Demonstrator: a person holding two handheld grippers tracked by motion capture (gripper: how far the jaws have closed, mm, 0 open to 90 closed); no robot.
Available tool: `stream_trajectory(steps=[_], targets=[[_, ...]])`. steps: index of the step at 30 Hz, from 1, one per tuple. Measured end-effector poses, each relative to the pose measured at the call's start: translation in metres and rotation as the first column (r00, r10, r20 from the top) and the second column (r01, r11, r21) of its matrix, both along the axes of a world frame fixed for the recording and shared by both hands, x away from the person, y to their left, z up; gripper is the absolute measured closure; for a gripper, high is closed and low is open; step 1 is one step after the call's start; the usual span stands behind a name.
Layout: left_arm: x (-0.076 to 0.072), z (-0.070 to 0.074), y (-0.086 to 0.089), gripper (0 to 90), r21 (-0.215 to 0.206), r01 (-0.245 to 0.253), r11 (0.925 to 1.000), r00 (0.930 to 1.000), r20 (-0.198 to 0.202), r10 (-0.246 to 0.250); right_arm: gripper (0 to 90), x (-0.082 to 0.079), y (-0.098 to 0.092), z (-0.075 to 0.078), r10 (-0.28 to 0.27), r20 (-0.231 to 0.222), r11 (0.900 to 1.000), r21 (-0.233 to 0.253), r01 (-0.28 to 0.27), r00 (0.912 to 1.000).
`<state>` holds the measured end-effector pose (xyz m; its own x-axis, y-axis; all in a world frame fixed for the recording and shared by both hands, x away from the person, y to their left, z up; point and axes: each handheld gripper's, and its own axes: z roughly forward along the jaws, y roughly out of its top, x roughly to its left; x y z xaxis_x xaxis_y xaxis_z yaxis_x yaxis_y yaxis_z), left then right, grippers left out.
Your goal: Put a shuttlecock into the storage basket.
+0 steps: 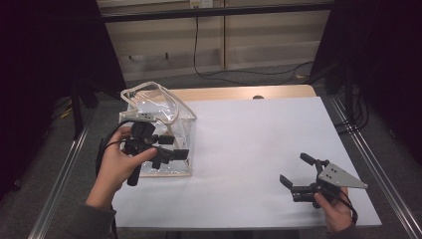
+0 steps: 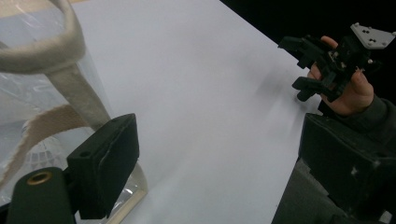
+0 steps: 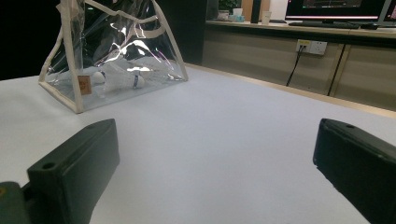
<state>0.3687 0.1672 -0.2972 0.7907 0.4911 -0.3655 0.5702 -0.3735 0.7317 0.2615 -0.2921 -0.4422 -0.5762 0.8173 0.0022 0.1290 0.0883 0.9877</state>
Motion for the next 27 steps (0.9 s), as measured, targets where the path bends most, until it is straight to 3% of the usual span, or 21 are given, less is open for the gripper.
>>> stream_trajectory(steps=[27], targets=[[-0.004,-0.032,0.000,9.7,0.002,0.024,0.9997,0.9997,-0.006,-0.024,0.3,0.000,0.000,0.000,0.000,0.003,1.000,0.001,0.000,1.0000]])
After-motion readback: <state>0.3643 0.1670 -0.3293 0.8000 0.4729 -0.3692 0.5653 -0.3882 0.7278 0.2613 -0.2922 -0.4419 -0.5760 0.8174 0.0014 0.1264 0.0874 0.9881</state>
